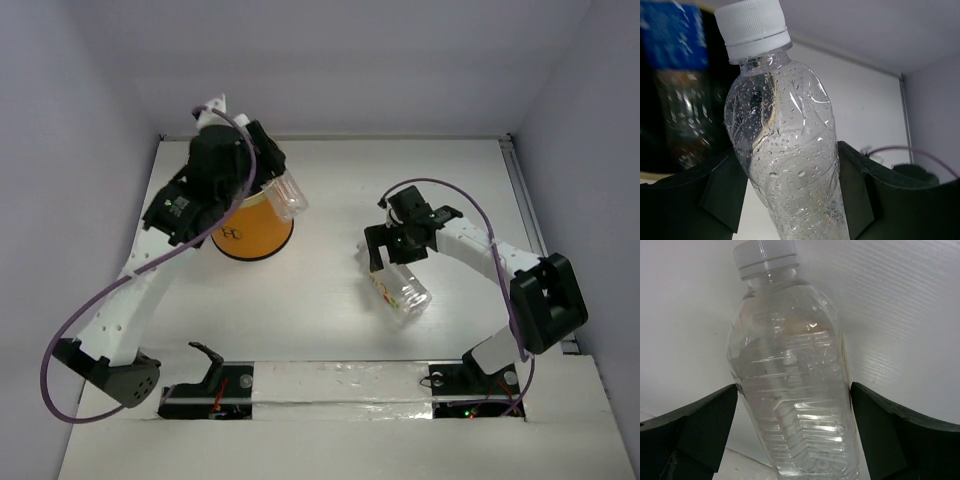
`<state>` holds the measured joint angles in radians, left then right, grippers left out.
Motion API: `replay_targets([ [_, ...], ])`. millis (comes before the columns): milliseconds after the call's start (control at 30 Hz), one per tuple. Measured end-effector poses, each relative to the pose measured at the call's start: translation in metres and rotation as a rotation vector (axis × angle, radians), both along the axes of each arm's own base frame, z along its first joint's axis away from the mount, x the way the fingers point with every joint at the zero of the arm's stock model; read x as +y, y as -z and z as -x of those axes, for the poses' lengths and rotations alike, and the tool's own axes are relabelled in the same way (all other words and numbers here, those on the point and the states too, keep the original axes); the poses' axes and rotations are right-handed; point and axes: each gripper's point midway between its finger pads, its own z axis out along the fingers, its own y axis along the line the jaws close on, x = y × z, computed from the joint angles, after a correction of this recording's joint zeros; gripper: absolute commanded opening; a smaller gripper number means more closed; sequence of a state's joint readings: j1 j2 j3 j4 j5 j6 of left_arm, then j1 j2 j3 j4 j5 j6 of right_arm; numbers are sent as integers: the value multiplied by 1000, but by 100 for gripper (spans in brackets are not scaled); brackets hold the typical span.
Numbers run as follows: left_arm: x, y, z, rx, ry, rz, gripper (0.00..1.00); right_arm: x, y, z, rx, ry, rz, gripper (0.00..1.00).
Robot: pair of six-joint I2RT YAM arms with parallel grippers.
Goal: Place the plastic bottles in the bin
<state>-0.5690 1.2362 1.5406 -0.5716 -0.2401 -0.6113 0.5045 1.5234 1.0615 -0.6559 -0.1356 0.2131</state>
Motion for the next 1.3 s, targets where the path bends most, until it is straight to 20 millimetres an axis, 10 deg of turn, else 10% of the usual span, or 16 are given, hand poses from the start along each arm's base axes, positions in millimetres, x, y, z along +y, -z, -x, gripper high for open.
replay_targets([
  [267,93,-78,-54,-164,-222,-126,46,11,17,-5,64,-27,23,85],
  [400,127,-57,-83,-115,-323,-234,43,15,14,-12,53,-21,13,64],
  [700,165,0,-106,-52,-459,-478,43,31,-14,-16,12,-9,-89,52],
  [900,183,38,-111,-36,-506,-618,52,73,-136,-47,-218,-46,-346,53],
  [1067,184,54,-104,-59,-492,-619,92,107,-286,-76,-483,-72,-638,54],
  [1200,179,37,-93,-116,-481,-547,99,131,-393,-94,-666,-67,-903,54],
  [1300,173,15,-83,-167,-469,-466,99,152,-434,-111,-715,-47,-1058,54],
])
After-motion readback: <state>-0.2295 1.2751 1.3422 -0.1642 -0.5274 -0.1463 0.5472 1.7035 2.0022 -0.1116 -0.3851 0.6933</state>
